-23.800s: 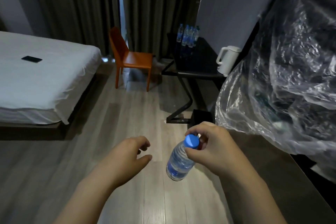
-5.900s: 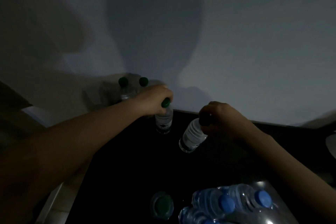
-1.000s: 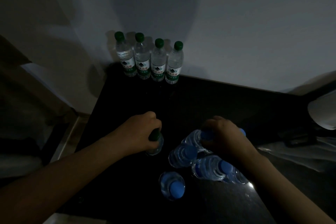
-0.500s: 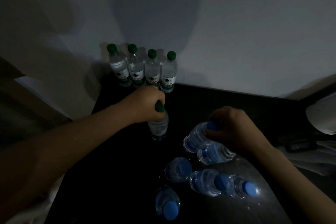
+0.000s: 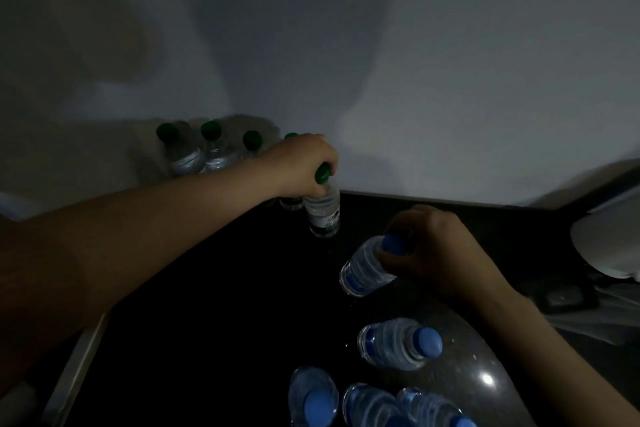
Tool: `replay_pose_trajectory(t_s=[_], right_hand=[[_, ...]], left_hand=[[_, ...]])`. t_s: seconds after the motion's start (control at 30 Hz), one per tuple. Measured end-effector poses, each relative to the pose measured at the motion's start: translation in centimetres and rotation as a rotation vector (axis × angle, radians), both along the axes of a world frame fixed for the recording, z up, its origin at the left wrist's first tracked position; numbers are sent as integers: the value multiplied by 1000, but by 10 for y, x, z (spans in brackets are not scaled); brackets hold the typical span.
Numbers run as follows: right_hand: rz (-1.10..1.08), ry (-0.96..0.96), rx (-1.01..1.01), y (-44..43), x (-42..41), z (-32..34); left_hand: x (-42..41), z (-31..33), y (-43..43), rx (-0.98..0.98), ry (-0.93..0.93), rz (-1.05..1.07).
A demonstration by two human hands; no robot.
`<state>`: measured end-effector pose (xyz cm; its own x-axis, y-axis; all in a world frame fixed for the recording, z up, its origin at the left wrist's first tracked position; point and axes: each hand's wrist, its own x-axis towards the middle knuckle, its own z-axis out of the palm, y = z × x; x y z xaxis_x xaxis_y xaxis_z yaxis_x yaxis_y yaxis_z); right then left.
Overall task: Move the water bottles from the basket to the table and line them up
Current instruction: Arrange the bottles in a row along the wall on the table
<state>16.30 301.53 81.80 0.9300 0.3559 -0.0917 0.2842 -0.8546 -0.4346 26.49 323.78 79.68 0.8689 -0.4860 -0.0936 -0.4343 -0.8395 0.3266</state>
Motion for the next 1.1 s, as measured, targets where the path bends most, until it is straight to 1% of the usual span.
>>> replay_pose_trajectory(t_s=[0.2,0.37,0.53,0.7,1.1], right_hand=[[2,40,15,-7,16,-8],[-4,61,2,-9,27,-15],[-13,49,4,-10,34,-22],[-1,76,6,-10,40,-25],[-6,79,1,-9,47,-28]], left_hand=[[40,-9,-7,48,4,-66],[58,-13,-7,88,10,-112],[67,-11,-7,101,1,-154],[71,-13,-8,137,9,-200],[77,-23,-11,190,27,-246]])
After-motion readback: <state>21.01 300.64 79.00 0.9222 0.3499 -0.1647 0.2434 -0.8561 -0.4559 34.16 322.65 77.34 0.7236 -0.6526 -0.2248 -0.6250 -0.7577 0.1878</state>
